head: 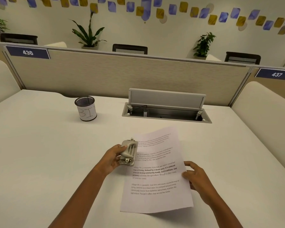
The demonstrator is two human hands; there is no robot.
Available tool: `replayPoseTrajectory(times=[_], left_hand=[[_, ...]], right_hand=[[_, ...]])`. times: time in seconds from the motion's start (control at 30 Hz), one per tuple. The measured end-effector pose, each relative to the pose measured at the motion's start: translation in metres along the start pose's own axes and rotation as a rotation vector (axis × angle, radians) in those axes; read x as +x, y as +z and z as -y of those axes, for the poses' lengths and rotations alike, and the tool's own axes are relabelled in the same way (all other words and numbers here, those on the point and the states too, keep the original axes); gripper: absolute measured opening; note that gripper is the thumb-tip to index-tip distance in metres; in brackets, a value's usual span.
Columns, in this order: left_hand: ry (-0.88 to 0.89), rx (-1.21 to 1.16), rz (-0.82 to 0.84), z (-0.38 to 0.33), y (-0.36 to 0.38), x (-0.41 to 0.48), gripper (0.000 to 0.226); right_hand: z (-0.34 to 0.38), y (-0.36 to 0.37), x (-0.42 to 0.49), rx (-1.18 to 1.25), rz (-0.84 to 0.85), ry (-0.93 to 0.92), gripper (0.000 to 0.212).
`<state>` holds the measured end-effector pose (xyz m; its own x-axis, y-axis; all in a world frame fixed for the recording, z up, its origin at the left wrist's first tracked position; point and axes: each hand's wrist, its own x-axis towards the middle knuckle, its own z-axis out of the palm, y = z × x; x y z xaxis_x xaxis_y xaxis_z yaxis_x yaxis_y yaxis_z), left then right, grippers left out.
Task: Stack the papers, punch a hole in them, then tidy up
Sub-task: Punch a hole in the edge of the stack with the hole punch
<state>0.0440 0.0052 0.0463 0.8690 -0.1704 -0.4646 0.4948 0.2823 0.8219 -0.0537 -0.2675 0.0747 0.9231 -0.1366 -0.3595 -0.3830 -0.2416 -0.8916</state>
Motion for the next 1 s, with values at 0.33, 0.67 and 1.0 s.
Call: replayPoseTrajectory(times=[0.33, 0.67, 1.0], left_hand=[[-0.014, -0.027, -0.145, 0.009, -0.009, 0.007, 0.027], [-0.081, -0.106, -0.133, 0.012, -0.015, 0.008, 0.02], [-0.063, -0.088, -0.121, 0.012, -0.015, 0.009, 0.028]], right_hand=[[-0.002, -0.015, -0.003, 0.053, -0.105, 0.007, 0.032], [-0.001, -0.018, -0.002, 0.097, -0.091, -0.021, 0.033], [-0.001, -0.019, -0.004, 0.111, -0.095, -0.034, 0.033]])
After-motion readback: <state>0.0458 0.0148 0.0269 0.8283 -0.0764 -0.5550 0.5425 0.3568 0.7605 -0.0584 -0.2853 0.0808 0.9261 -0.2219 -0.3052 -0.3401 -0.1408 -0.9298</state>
